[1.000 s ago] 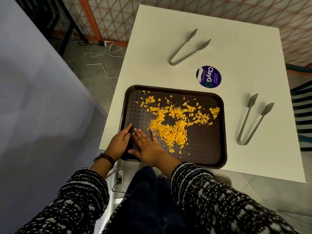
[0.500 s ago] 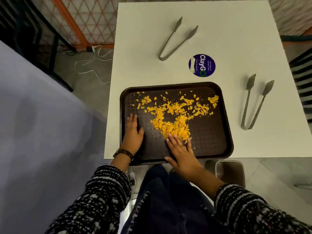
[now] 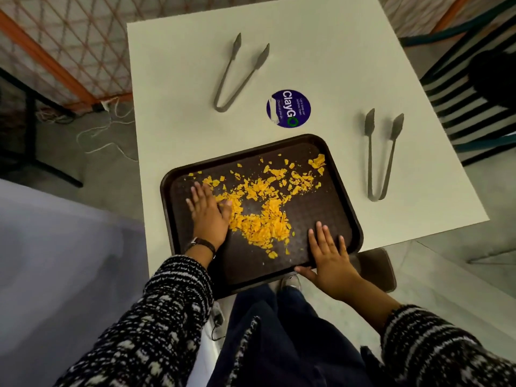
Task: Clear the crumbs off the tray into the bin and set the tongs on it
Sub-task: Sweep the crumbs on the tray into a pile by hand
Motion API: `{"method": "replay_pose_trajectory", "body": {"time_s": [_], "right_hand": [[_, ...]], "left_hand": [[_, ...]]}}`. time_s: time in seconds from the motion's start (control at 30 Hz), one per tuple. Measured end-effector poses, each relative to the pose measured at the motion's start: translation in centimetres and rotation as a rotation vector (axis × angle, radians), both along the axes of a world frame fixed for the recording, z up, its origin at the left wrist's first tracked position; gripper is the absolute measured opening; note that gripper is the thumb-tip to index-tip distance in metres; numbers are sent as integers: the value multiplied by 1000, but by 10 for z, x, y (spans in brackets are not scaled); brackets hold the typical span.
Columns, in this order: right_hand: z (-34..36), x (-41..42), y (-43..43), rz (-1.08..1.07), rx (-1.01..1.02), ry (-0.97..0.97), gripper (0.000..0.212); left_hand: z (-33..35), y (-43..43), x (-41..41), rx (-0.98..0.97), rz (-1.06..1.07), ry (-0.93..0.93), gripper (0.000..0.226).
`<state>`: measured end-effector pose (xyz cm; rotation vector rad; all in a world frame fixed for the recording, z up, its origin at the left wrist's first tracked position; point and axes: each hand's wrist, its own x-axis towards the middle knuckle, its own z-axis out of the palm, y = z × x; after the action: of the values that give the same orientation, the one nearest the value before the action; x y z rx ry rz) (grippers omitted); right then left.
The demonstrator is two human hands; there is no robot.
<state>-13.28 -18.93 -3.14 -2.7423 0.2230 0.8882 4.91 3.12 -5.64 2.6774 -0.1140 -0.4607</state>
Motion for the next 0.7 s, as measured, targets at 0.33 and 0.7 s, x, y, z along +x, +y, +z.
{"method": "replay_pose_trajectory", "body": {"time_s": [0.33,0.7], "right_hand": [[7,7,2,21,13,107,115],[10,10,1,15,22,144,107]], "left_hand": [[4,-4,-24,-117,-30,-9,74],[-1,-7,32,-17,7,-13,73]]}}
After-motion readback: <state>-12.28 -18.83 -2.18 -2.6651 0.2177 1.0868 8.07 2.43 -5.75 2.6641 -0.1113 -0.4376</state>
